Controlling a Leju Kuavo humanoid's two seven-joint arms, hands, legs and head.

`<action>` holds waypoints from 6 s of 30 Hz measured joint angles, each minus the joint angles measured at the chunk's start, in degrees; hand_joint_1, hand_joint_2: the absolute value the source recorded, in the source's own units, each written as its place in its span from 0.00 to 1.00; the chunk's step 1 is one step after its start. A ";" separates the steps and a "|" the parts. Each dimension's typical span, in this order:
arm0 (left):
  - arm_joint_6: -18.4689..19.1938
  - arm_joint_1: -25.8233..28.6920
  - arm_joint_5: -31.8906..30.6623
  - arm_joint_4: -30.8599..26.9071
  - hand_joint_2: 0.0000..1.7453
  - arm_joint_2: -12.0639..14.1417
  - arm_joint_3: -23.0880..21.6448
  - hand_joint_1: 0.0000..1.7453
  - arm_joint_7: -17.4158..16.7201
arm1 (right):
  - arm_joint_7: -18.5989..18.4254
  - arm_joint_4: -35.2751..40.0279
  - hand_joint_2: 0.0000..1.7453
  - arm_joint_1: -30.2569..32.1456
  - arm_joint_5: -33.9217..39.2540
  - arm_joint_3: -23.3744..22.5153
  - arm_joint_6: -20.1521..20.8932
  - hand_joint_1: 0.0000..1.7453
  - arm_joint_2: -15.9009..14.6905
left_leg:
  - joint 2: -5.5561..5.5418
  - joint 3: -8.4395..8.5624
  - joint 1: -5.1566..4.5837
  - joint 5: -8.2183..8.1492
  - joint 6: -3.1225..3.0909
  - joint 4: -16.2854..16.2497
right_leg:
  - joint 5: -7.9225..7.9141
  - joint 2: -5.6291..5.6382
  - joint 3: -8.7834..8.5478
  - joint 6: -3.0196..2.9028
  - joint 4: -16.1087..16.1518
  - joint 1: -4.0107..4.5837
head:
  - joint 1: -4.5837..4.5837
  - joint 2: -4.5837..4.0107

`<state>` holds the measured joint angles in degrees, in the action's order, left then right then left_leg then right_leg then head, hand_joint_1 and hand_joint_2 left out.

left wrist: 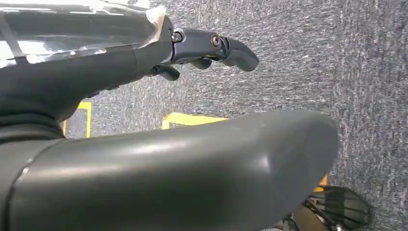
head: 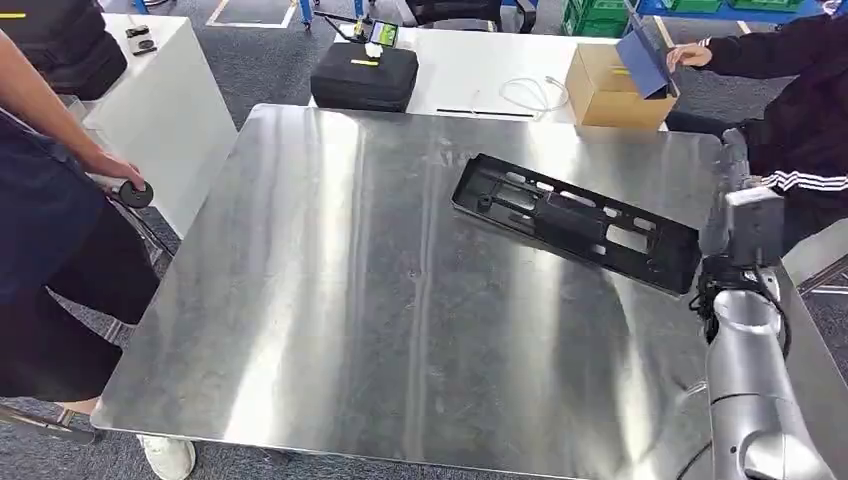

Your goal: Take the parts from the cabinet and place them on the table.

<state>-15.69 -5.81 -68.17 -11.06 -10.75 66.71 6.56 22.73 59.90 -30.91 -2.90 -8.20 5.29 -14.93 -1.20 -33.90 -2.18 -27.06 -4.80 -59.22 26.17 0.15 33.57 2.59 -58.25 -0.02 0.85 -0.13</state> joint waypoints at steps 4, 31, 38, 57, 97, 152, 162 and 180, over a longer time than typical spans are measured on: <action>0.17 0.05 1.22 0.00 0.00 0.00 0.22 0.00 -0.79 | 0.09 11.74 0.00 10.09 22.10 0.77 17.14 0.00 2.30 | -0.22 -0.04 0.05 -0.06 0.08 0.03 | 0.10 -0.17 -0.02 -0.09 0.00 0.02 | 0.00 0.00; 0.72 -0.01 3.52 0.00 0.00 -0.02 3.06 0.00 -1.55 | 6.36 41.25 0.00 25.60 11.84 18.19 15.89 0.00 8.65 | 0.52 -0.62 0.31 1.52 -1.23 0.85 | 7.37 -0.03 4.90 0.48 -15.28 -0.68 | -0.31 0.00; 0.66 -0.09 3.34 0.02 0.00 -0.15 3.06 0.00 -2.34 | 6.52 41.28 0.00 25.28 11.92 18.29 15.54 0.00 8.63 | 0.50 -1.21 0.29 2.76 0.73 0.66 | 2.69 0.11 -4.39 0.25 0.72 -0.21 | -0.13 0.00; 0.09 -0.34 3.26 0.02 0.00 -0.33 3.06 0.00 -2.78 | 6.43 41.23 0.00 25.09 12.08 18.34 14.97 0.00 8.59 | 1.13 3.92 2.28 -1.26 0.75 2.20 | 1.81 -0.38 3.46 0.66 -3.44 -1.28 | -0.52 0.00; 0.13 -0.39 2.91 0.02 0.00 -0.39 3.06 0.00 -3.52 | 2.21 37.42 0.00 25.40 8.03 18.03 10.49 0.00 11.30 | 1.25 -5.29 1.93 6.71 2.12 1.27 | 6.19 -0.39 -10.78 0.91 3.36 -0.52 | -0.92 0.00; 0.00 -0.49 -1.75 0.04 0.00 -0.13 0.63 0.00 -3.78 | -32.04 -49.32 0.00 24.68 -7.46 12.15 -23.11 0.00 16.74 | 1.53 1.50 1.72 0.98 0.95 2.88 | 8.58 -0.42 5.97 -0.40 -15.31 -0.59 | -0.83 0.00; 0.07 -0.43 -1.97 0.04 0.00 -0.09 0.00 0.00 -3.69 | -32.30 -49.56 0.00 25.30 -7.95 12.39 -23.28 0.00 16.67 | 1.92 -4.30 1.62 8.92 3.39 3.08 | 6.05 -0.28 -11.57 -1.05 5.03 -0.25 | -0.53 0.00; -0.39 -0.60 -0.72 0.02 0.00 -0.07 -0.02 0.00 -3.87 | -32.70 -49.76 0.00 25.37 -9.15 13.51 -22.71 0.00 16.72 | 1.47 4.27 2.02 -1.13 1.14 2.86 | 2.66 -0.75 3.35 -0.65 -3.51 -0.28 | -0.29 0.00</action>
<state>-16.09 -6.41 -68.89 -11.04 -10.82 66.69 2.69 -9.97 10.14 -5.54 -12.04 5.31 -17.42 1.79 0.27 -29.63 -0.15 -28.18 -3.66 -56.37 28.83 -0.60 36.92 1.94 -61.76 -0.30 0.57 -0.13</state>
